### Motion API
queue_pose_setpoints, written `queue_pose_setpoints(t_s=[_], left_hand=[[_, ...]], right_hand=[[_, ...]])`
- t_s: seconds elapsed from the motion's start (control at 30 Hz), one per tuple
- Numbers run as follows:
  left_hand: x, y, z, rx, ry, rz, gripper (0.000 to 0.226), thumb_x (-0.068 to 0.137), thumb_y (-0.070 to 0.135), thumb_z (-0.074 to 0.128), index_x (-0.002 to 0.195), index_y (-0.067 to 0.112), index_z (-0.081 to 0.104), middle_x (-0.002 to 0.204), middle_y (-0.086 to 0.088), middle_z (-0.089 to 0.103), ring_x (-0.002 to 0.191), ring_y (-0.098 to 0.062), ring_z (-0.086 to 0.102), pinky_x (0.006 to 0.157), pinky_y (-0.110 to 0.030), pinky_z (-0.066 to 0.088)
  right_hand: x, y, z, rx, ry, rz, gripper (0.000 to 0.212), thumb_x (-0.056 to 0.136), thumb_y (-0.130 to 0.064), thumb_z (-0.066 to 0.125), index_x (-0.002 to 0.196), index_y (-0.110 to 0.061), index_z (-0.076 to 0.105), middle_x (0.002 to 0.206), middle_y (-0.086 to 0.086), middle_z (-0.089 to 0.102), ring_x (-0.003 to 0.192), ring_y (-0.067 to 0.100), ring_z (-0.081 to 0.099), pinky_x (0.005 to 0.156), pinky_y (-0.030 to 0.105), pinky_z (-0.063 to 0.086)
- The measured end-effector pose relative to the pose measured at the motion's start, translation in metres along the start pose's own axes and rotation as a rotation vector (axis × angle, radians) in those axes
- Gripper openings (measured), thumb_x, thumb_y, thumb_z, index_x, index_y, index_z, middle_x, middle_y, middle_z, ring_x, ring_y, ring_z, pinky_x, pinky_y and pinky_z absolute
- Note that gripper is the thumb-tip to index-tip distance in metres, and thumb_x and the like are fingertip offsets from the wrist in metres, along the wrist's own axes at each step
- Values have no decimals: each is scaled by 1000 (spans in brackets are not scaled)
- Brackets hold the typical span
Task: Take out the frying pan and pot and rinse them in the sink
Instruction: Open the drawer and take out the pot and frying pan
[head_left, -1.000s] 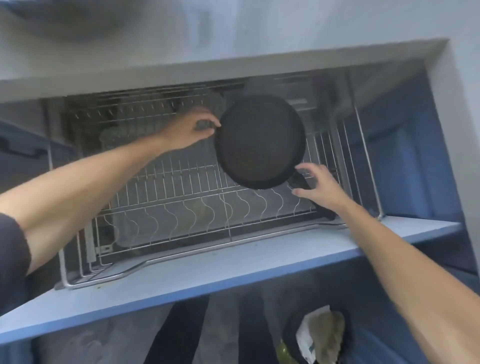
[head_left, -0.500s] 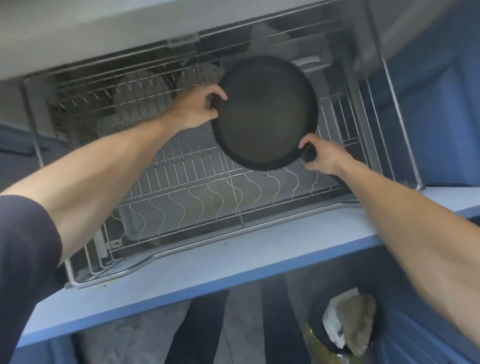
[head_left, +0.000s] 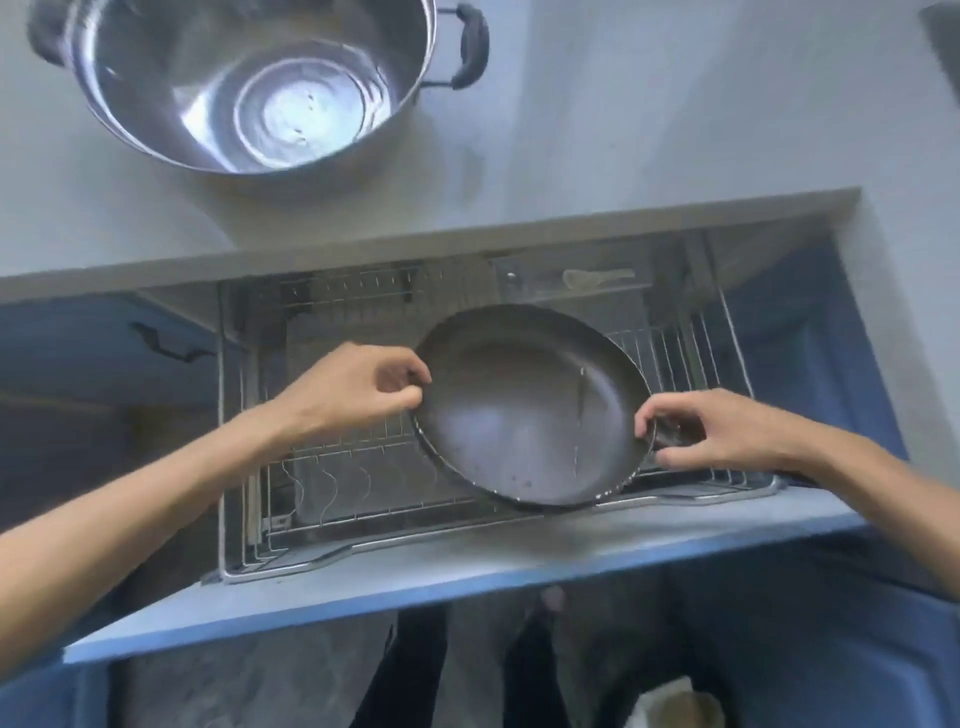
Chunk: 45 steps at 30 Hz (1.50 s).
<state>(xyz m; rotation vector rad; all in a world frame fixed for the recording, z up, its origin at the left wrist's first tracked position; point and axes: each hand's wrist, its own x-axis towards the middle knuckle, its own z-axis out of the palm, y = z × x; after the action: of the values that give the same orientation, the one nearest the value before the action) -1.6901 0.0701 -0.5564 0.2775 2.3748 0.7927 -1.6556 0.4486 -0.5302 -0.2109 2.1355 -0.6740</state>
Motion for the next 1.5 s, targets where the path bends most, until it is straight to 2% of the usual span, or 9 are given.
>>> queue_pose_setpoints(t_s=[0.13, 0.3, 0.43, 0.63, 0.73, 0.87, 1.13, 1.3, 1.5], left_hand=[[-61, 43, -21, -101, 55, 74, 25, 71, 43, 56, 95, 39, 64, 87, 18, 71, 84, 6, 63, 85, -28, 52], [-87, 96, -60, -126, 71, 181, 33, 69, 51, 54, 101, 50, 57, 96, 22, 68, 91, 7, 61, 89, -26, 49], [-61, 146, -103, -153, 128, 233, 30, 70, 47, 58, 100, 55, 59, 87, 22, 67, 87, 8, 60, 82, -20, 48], [20, 194, -152, -242, 205, 201, 25, 75, 28, 67, 94, 45, 66, 73, 20, 71, 71, 14, 61, 70, -12, 43], [69, 207, -166, -253, 236, 139, 30, 78, 22, 67, 97, 44, 65, 80, 15, 71, 73, 7, 62, 67, -13, 43], [131, 215, -164, -323, 306, -4, 35, 77, 13, 61, 95, 43, 64, 85, 7, 72, 62, 2, 56, 47, -9, 37], [199, 213, -135, -290, 297, -156, 43, 82, 7, 57, 120, 28, 58, 110, -7, 68, 88, -19, 57, 85, -30, 44], [208, 214, -126, -226, 273, -189, 49, 87, 9, 54, 134, 22, 49, 125, -11, 61, 107, -23, 56, 86, -26, 41], [204, 224, -122, -73, 23, -251, 67, 97, 31, 45, 151, 18, 8, 159, -1, 13, 144, -19, 19, 115, -33, 16]], right_hand=[[-83, -34, -8, -1, 85, 25, 24, 72, -32, 66, 95, -34, 61, 75, -6, 63, 63, 9, 52, 67, 22, 47], [-167, -73, -39, -21, 210, 79, 26, 69, -26, 65, 93, -36, 62, 81, -5, 67, 64, 0, 53, 65, 16, 43], [-192, -79, -85, -32, 396, 100, 31, 66, -16, 71, 90, -35, 65, 79, -6, 68, 65, 2, 57, 69, 19, 45], [-150, -61, -175, -35, 603, 92, 40, 68, -10, 76, 86, -43, 66, 72, -16, 68, 63, 8, 60, 67, 11, 43], [-100, -40, -217, 5, 649, 76, 37, 68, -14, 77, 91, -41, 66, 82, -16, 70, 76, 13, 64, 79, 24, 49], [-40, -10, -254, 49, 648, 67, 35, 66, -18, 74, 94, -39, 67, 94, -15, 69, 89, 15, 66, 87, 37, 51], [24, 38, -287, 53, 589, 60, 38, 64, -20, 73, 86, -48, 62, 96, -12, 68, 91, 13, 65, 88, 35, 51], [40, 55, -284, 27, 579, 40, 36, 64, -23, 73, 90, -46, 62, 96, -11, 68, 89, 14, 64, 86, 37, 52], [44, 62, -289, -20, 555, 3, 46, 71, -21, 76, 112, -37, 60, 111, 2, 66, 105, 21, 60, 83, 31, 46]])
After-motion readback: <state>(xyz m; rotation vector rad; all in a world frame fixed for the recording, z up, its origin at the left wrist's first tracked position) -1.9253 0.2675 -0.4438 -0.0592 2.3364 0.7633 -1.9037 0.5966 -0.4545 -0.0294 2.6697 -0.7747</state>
